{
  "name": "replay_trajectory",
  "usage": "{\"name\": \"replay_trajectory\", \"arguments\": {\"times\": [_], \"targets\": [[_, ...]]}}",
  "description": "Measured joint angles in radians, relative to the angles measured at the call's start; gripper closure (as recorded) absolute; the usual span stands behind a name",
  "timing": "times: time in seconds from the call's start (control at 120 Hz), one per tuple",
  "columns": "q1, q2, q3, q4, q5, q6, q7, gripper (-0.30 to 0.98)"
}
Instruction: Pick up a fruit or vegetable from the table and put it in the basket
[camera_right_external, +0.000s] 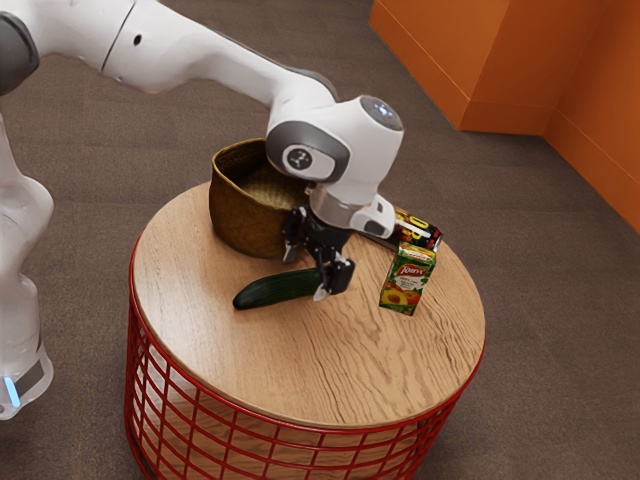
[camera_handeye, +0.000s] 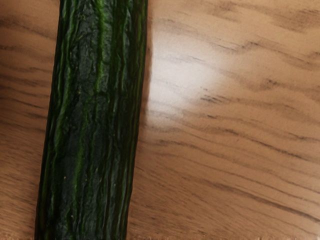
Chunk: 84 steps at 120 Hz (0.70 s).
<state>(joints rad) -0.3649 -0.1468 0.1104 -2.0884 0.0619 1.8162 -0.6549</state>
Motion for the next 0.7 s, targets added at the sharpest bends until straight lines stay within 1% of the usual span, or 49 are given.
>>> {"name": "replay_trajectory", "arguments": {"times": [0.142,0.317,0.7], "targets": [[0.001,-0.003,0.003,-0.041,-0.012,-0.001,-0.003,0.00],[0.002,0.000,0.005,-0.053,-0.023,-0.001,-0.005,0.00],[0.002,-0.003,0.005,-0.051,0.036,0.015,0.034,0.00]]}}
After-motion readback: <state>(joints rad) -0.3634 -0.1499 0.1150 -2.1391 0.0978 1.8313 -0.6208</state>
